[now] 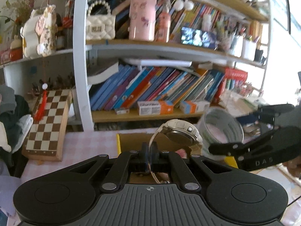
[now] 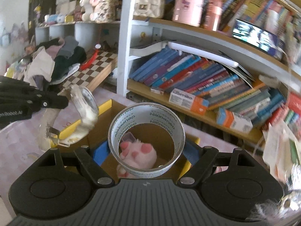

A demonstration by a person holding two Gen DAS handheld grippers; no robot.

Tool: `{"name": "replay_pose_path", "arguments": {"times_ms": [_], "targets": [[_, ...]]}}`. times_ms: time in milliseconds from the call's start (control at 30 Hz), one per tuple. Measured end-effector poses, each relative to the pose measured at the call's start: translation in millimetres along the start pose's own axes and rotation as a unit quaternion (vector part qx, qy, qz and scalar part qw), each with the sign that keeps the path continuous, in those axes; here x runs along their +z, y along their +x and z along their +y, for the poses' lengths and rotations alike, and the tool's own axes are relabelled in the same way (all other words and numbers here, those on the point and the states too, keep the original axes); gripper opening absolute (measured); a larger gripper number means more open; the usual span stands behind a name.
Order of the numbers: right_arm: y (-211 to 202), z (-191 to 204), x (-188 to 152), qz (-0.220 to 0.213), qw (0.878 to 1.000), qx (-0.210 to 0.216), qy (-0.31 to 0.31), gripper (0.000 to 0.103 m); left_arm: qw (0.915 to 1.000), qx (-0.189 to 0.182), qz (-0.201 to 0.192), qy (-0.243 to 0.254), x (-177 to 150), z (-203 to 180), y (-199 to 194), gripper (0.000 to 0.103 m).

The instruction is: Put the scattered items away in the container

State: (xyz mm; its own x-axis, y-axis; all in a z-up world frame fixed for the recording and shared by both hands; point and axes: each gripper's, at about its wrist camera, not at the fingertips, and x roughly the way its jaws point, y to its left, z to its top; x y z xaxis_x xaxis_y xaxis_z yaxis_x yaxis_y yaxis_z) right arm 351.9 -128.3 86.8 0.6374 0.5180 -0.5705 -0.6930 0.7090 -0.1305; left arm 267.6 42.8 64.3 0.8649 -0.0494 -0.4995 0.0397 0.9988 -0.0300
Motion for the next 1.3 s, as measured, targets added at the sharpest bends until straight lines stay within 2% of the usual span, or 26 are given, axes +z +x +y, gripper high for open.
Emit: {"name": "replay_pose_path", "arguments": {"times_ms": [333, 600, 733, 1033, 1300], "targets": [[70.1, 5.1, 20.9, 0.045, 0.995, 0.025, -0.089, 0.081, 0.9964, 0.036, 0.07, 0.033, -15.0, -5.1, 47.0, 0.002], [118.1, 23.1, 22.5, 0.096, 0.981, 0.067, -0.152, 0.081, 0.9881, 0.042, 0.128, 0.073, -22.3, -13.5, 73.4, 0.003], [137.6, 29.3, 24.6, 0.118, 0.972, 0.094, -0.177, 0.081, 0.9844, 0.04, 0.153, 0.078, -30.3, -15.3, 81.8, 0.003], [164.7, 35.6, 29.1, 0.138, 0.962, 0.136, -0.191, 0.082, 0.9783, 0.039, 0.174, 0.105, -37.4, -29.0, 93.7, 0.008], [171.8, 35.4, 30.5, 0.137, 0.96, 0.16, -0.185, 0.082, 0.975, 0.038, 0.181, 0.123, -36.9, -34.3, 98.8, 0.015]]}}
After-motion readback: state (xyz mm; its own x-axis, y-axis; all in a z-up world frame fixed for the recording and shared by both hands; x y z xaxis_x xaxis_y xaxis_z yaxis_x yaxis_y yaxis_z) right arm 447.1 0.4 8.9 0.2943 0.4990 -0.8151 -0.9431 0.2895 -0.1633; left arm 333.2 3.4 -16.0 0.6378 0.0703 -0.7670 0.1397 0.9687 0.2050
